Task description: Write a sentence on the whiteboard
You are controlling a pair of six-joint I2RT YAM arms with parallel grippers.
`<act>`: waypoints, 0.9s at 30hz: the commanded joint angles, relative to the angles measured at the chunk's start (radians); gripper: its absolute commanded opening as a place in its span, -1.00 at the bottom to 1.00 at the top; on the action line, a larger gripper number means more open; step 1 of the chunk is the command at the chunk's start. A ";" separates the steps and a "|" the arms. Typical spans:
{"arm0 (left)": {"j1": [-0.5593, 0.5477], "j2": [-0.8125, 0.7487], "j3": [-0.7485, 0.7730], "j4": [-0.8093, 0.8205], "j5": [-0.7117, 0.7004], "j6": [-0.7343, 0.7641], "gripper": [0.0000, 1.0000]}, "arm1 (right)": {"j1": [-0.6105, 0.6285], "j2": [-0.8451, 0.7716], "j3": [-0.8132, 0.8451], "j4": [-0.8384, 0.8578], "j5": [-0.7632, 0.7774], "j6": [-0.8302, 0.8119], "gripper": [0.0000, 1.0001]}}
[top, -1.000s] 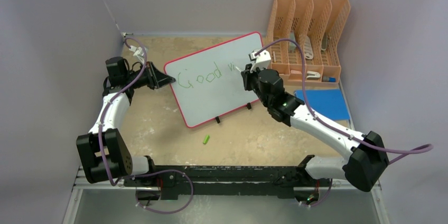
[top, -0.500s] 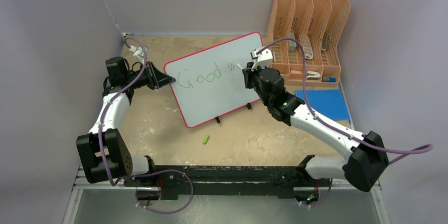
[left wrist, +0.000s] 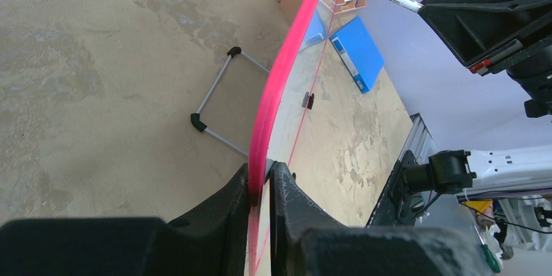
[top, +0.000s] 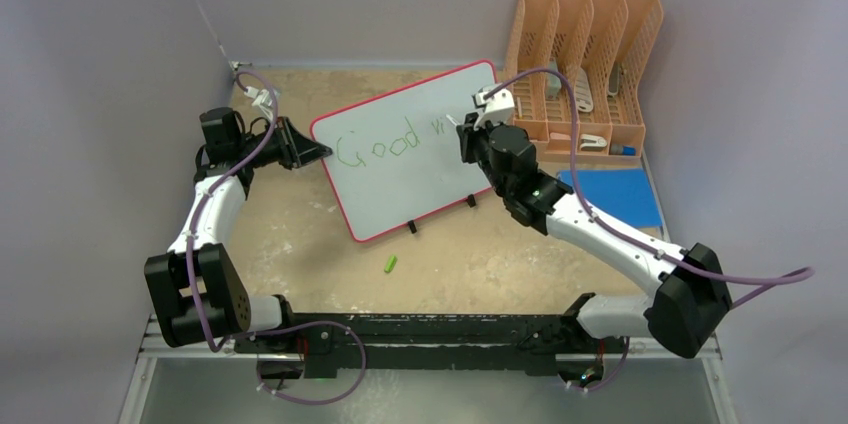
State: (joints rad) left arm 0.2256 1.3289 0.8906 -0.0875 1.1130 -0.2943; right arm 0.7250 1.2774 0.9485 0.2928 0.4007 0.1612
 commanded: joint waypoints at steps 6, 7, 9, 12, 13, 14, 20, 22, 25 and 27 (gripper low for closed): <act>-0.019 -0.003 0.013 -0.026 -0.051 0.030 -1.00 | -0.007 0.007 0.062 0.075 0.010 -0.027 -1.00; -0.019 -0.003 0.012 -0.026 -0.051 0.030 -1.00 | -0.006 0.011 0.063 0.077 0.009 -0.026 -1.00; -0.019 -0.003 0.013 -0.027 -0.051 0.030 -1.00 | -0.007 0.018 0.068 0.078 0.006 -0.027 -1.00; -0.019 -0.003 0.012 -0.027 -0.051 0.031 -1.00 | -0.009 0.025 0.072 0.085 0.007 -0.030 -1.00; -0.019 -0.003 0.012 -0.027 -0.051 0.030 -1.00 | -0.009 0.027 0.074 0.086 0.007 -0.030 -1.00; -0.019 -0.003 0.013 -0.027 -0.050 0.030 -1.00 | -0.010 0.029 0.077 0.086 0.007 -0.031 -1.00; -0.019 -0.003 0.013 -0.027 -0.050 0.030 -1.00 | -0.014 0.047 0.087 0.090 0.007 -0.037 -1.00; -0.019 -0.004 0.013 -0.027 -0.050 0.030 -1.00 | -0.016 0.052 0.088 0.090 0.007 -0.035 -1.00; -0.019 -0.004 0.013 -0.027 -0.050 0.031 -1.00 | -0.018 0.063 0.088 0.087 0.005 -0.033 -1.00; -0.019 -0.005 0.014 -0.027 -0.050 0.030 -1.00 | -0.019 0.067 0.088 0.084 0.003 -0.031 -1.00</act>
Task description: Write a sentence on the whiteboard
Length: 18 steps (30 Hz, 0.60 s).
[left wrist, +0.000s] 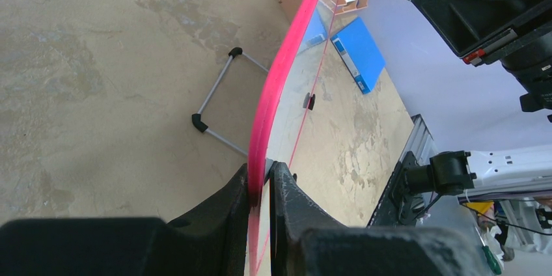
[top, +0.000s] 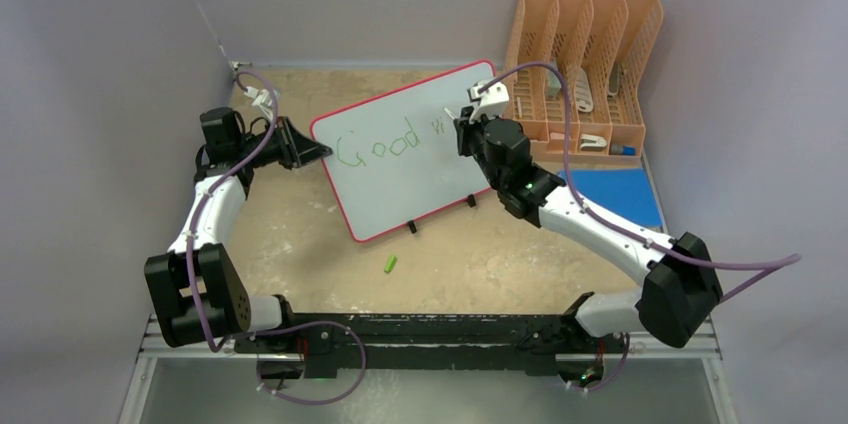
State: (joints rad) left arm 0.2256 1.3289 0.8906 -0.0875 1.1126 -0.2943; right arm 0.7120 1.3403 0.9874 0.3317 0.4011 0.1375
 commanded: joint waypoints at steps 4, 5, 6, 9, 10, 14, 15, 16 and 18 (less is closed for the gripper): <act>-0.019 -0.004 0.013 -0.027 -0.050 0.031 -1.00 | -0.009 0.011 0.043 0.036 0.001 -0.005 -1.00; -0.019 -0.003 0.013 -0.027 -0.049 0.030 -1.00 | -0.009 0.011 0.042 0.034 0.002 -0.003 -1.00; -0.019 -0.005 0.013 -0.027 -0.048 0.030 -1.00 | -0.009 0.013 0.041 0.032 0.002 -0.001 -1.00; -0.019 -0.005 0.013 -0.027 -0.048 0.030 -1.00 | -0.009 0.016 0.034 0.024 -0.001 0.003 -1.00; -0.019 -0.005 0.014 -0.027 -0.048 0.030 -1.00 | -0.009 0.016 0.034 0.021 -0.002 0.006 -1.00; -0.018 -0.005 0.014 -0.027 -0.049 0.030 -1.00 | -0.011 0.008 0.029 0.005 -0.001 0.016 -1.00; -0.019 -0.005 0.013 -0.027 -0.049 0.031 -1.00 | -0.011 0.003 0.025 0.003 -0.003 0.018 -1.00; -0.019 -0.005 0.013 -0.027 -0.049 0.031 -1.00 | -0.010 -0.002 0.022 0.001 -0.004 0.021 -1.00; -0.019 -0.005 0.013 -0.027 -0.049 0.030 -1.00 | -0.010 -0.009 0.014 -0.010 -0.006 0.026 -1.00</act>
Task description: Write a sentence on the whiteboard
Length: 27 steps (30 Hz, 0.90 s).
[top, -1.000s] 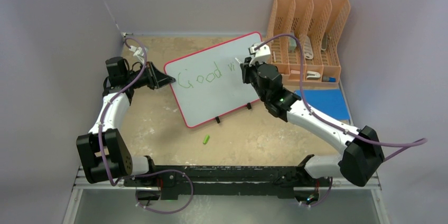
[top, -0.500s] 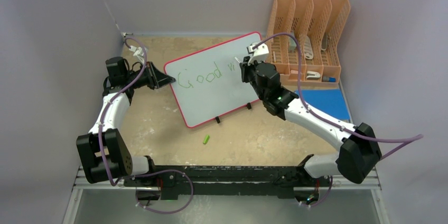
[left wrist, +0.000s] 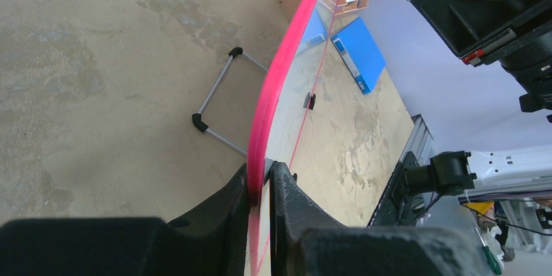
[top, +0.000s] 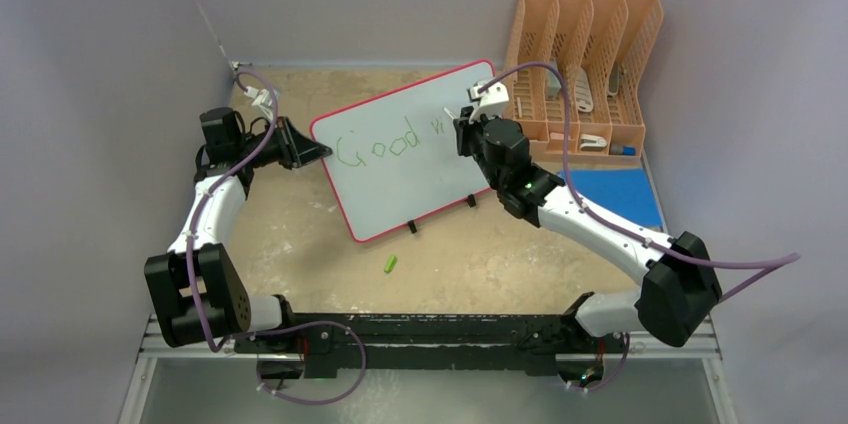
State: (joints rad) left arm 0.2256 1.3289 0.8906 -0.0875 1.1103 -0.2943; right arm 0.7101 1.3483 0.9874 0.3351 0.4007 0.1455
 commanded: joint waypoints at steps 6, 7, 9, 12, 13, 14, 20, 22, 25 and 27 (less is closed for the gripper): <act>-0.019 -0.005 0.012 -0.027 -0.047 0.030 -1.00 | -0.008 -0.036 -0.005 -0.036 -0.017 0.035 -1.00; -0.019 -0.005 0.012 -0.027 -0.048 0.030 -1.00 | -0.008 -0.040 -0.006 -0.041 -0.017 0.038 -1.00; -0.019 -0.005 0.013 -0.027 -0.048 0.030 -1.00 | -0.008 -0.044 -0.009 -0.051 -0.019 0.040 -1.00; -0.019 -0.005 0.012 -0.027 -0.049 0.030 -1.00 | -0.008 -0.052 -0.018 -0.062 -0.020 0.046 -1.00; -0.019 -0.005 0.012 -0.027 -0.049 0.030 -1.00 | -0.009 -0.054 -0.021 -0.065 -0.020 0.049 -1.00; -0.019 -0.005 0.013 -0.027 -0.048 0.030 -1.00 | -0.009 -0.056 -0.023 -0.068 -0.022 0.052 -1.00; -0.019 -0.005 0.012 -0.027 -0.048 0.030 -1.00 | -0.009 -0.067 -0.041 -0.083 -0.025 0.060 -1.00; -0.018 -0.005 0.013 -0.027 -0.048 0.030 -1.00 | -0.009 -0.070 -0.046 -0.086 -0.026 0.064 -1.00; -0.019 -0.005 0.012 -0.027 -0.049 0.030 -1.00 | -0.008 -0.075 -0.055 -0.091 -0.029 0.070 -1.00; -0.019 -0.005 0.012 -0.026 -0.050 0.030 -1.00 | -0.008 -0.077 -0.060 -0.094 -0.031 0.072 -1.00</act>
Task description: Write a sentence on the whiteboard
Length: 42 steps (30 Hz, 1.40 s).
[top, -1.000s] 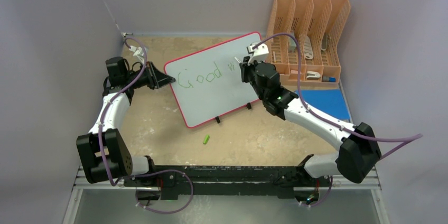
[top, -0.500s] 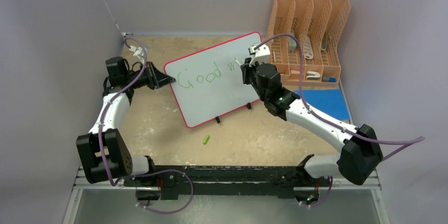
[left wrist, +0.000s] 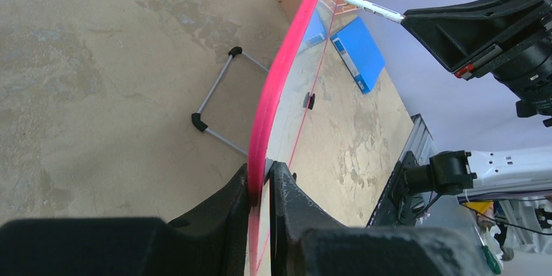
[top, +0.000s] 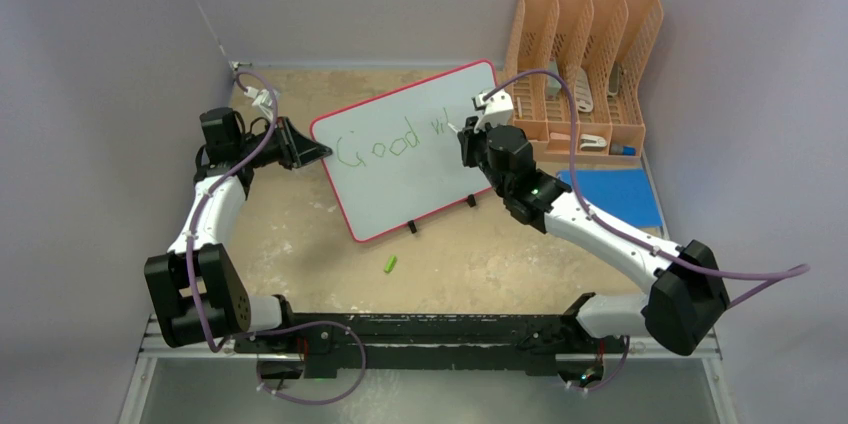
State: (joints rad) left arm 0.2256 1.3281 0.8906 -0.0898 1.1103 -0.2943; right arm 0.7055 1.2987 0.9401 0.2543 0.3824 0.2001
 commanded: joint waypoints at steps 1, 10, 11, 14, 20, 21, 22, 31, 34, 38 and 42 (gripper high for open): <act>-0.019 -0.004 0.013 -0.024 -0.050 0.030 -1.00 | -0.004 -0.028 -0.015 -0.014 -0.013 0.020 -1.00; -0.019 -0.004 0.012 -0.024 -0.050 0.029 -1.00 | -0.003 -0.045 -0.028 -0.027 -0.011 0.025 -1.00; -0.019 -0.004 0.013 -0.023 -0.050 0.029 -1.00 | -0.004 -0.045 -0.030 -0.026 -0.011 0.025 -1.00; -0.019 -0.004 0.013 -0.024 -0.050 0.029 -1.00 | -0.003 -0.045 -0.029 -0.026 -0.012 0.027 -1.00; -0.019 -0.003 0.013 -0.024 -0.050 0.029 -1.00 | -0.003 -0.050 -0.030 -0.027 -0.013 0.028 -1.00; -0.019 -0.004 0.012 -0.023 -0.050 0.029 -1.00 | -0.004 -0.050 -0.029 -0.025 -0.014 0.027 -1.00; -0.018 -0.004 0.013 -0.023 -0.050 0.029 -1.00 | -0.004 -0.050 -0.028 -0.023 -0.016 0.028 -1.00; -0.019 -0.004 0.013 -0.025 -0.052 0.029 -1.00 | -0.004 -0.069 0.001 0.006 -0.023 0.010 -1.00; -0.019 -0.004 0.013 -0.025 -0.052 0.029 -1.00 | -0.004 -0.069 0.013 0.014 -0.016 0.002 -1.00; -0.019 -0.004 0.013 -0.026 -0.052 0.029 -1.00 | -0.003 -0.062 0.022 0.022 -0.016 -0.002 -1.00; -0.019 -0.004 0.012 -0.026 -0.052 0.029 -1.00 | -0.004 -0.053 0.028 0.031 -0.017 -0.003 -1.00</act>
State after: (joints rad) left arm 0.2256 1.3262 0.8906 -0.0921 1.1099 -0.2943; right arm 0.7055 1.2633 0.9195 0.2310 0.3714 0.2085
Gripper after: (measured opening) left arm 0.125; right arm 0.150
